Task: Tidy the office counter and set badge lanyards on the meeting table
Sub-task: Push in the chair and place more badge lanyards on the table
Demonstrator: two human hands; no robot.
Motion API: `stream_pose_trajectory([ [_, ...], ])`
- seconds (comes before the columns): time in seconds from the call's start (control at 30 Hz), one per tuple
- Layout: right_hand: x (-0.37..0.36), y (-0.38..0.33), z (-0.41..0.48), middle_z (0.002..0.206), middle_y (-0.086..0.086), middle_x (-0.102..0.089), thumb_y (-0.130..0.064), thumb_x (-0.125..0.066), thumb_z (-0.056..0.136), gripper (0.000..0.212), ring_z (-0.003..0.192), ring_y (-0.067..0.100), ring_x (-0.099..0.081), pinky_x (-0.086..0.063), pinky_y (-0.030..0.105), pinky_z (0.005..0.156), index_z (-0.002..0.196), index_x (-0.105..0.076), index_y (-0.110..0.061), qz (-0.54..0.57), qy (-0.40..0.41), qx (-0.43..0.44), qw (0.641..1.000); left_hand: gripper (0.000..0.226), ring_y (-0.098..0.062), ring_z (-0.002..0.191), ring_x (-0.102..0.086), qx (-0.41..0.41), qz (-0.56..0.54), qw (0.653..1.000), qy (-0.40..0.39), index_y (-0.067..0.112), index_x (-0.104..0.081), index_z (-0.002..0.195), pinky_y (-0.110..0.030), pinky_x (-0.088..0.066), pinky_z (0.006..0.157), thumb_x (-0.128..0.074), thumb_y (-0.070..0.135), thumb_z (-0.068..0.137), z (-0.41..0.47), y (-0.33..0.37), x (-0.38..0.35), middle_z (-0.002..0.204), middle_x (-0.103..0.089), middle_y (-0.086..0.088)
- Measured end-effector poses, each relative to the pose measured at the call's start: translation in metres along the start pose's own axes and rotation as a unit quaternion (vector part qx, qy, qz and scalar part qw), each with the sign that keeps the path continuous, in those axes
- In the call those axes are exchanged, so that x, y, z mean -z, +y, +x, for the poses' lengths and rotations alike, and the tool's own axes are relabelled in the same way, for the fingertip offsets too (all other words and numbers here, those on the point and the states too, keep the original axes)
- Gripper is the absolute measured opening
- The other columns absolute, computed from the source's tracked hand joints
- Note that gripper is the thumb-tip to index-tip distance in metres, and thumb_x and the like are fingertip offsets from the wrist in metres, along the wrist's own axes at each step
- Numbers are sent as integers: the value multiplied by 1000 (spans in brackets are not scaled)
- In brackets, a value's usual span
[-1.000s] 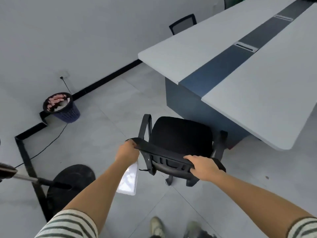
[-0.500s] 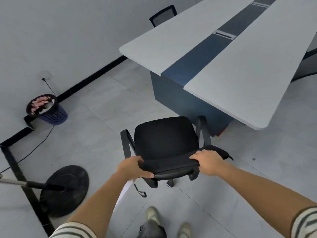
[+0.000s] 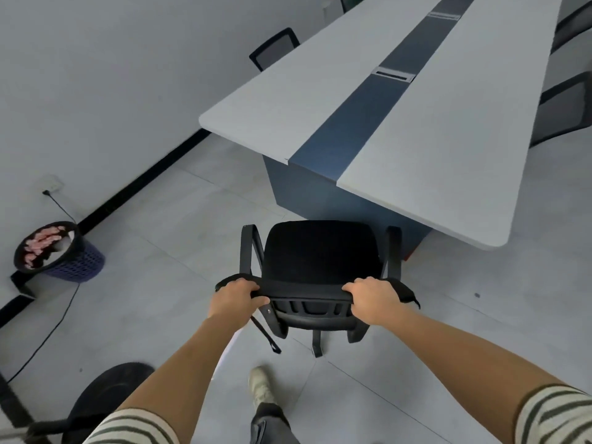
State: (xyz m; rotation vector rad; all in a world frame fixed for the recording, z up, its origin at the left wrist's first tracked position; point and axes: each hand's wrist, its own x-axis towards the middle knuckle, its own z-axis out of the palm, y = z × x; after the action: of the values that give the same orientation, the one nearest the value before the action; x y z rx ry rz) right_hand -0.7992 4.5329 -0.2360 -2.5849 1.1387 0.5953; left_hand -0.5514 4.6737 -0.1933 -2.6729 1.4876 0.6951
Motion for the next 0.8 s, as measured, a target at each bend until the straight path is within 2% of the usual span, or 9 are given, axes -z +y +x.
stream_pose_trajectory([
  [0.3, 44, -4, 60, 132, -2, -55, -22, -46, 94, 52, 115, 23, -54, -48, 37, 90, 145, -40, -36, 53, -27, -120, 991, 39, -22, 102, -59, -130, 43, 990, -31, 24, -58, 121, -33, -47, 81, -50, 49, 94, 128, 0, 48, 120, -54, 0],
  [0.43, 58, -4, 78, 135, 0, -52, -21, -47, 94, 55, 119, 25, -53, -43, 41, 99, 145, -37, -37, 81, -56, -150, 984, 40, -21, 99, -59, -170, 40, 983, -58, 21, -59, 119, -31, -46, 79, -53, 50, 93, 169, -2, 62, 116, -54, 0],
  [0.57, 70, -5, 91, 126, 0, -55, -38, -62, 86, 63, 111, 23, -54, -46, 37, 92, 144, -39, -33, 129, -124, -169, 969, 40, -17, 93, -56, -198, 26, 976, -89, 21, -61, 112, -28, -42, 75, -62, 52, 87, 194, -4, 73, 110, -54, 2],
  [0.67, 83, -8, 109, 118, -5, -61, -52, -76, 65, 75, 100, 18, -60, -53, 35, 87, 132, -50, -30, 165, -181, -150, 958, 41, -17, 88, -56, -186, 29, 979, -84, 22, -61, 110, -25, -43, 74, -70, 49, 81, 211, -12, 90, 106, -52, 2],
  [0.73, 99, -13, 126, 126, -5, -58, -52, -81, 58, 83, 109, 20, -57, -51, 39, 94, 132, -50, -30, 144, -216, -114, 959, 48, -20, 97, -57, -150, 28, 985, -74, 22, -57, 120, -27, -47, 80, -74, 42, 79, 223, -25, 108, 117, -54, 0],
  [0.8, 120, -26, 149, 137, -4, -50, -54, -83, 58, 92, 122, 23, -51, -46, 42, 102, 140, -47, -28, 125, -252, -80, 956, 63, -23, 111, -55, -92, 28, 990, -100, 19, -50, 130, -31, -46, 90, -78, 37, 77, 237, -46, 132, 129, -53, -4],
])
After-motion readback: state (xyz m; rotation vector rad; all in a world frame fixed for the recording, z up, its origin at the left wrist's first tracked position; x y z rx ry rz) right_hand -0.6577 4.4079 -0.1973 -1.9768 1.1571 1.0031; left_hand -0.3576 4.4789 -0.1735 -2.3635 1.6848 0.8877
